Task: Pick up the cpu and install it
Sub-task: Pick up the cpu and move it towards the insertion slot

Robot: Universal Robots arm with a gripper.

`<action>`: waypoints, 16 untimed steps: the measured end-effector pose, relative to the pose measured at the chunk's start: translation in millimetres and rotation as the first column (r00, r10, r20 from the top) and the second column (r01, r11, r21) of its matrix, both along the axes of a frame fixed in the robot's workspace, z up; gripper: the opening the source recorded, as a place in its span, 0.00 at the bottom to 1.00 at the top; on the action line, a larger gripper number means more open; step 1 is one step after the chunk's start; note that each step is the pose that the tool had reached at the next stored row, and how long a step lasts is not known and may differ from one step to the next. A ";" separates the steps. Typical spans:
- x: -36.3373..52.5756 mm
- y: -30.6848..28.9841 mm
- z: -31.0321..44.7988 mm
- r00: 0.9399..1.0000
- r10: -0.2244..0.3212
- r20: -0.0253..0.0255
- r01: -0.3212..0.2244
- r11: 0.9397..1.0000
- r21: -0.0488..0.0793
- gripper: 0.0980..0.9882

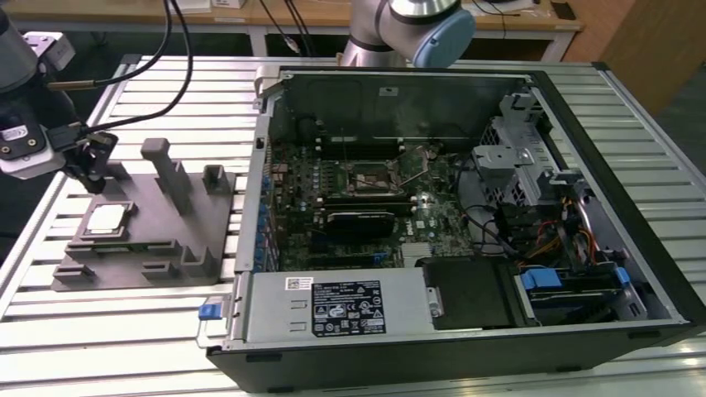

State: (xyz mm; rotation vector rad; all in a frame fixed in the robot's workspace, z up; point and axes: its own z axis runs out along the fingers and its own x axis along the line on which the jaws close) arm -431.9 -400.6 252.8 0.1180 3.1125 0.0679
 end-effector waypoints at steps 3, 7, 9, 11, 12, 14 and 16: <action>0.0 -1.7 -2.4 1.000 0.000 0.000 0.000 1.000 0.000 0.01; -0.2 -3.6 -5.7 1.000 0.000 0.000 0.000 1.000 0.000 0.01; -0.5 -4.8 -7.4 1.000 0.000 0.000 0.000 1.000 0.000 0.01; -0.7 -6.2 -9.2 1.000 0.000 0.000 0.000 1.000 0.000 0.01; -0.8 -6.9 -10.2 1.000 0.000 0.000 0.000 1.000 0.000 0.01; -1.1 -8.0 -11.8 1.000 0.000 0.000 0.000 1.000 0.000 0.01; -1.2 -8.7 -13.2 1.000 0.000 0.000 0.000 1.000 0.000 0.01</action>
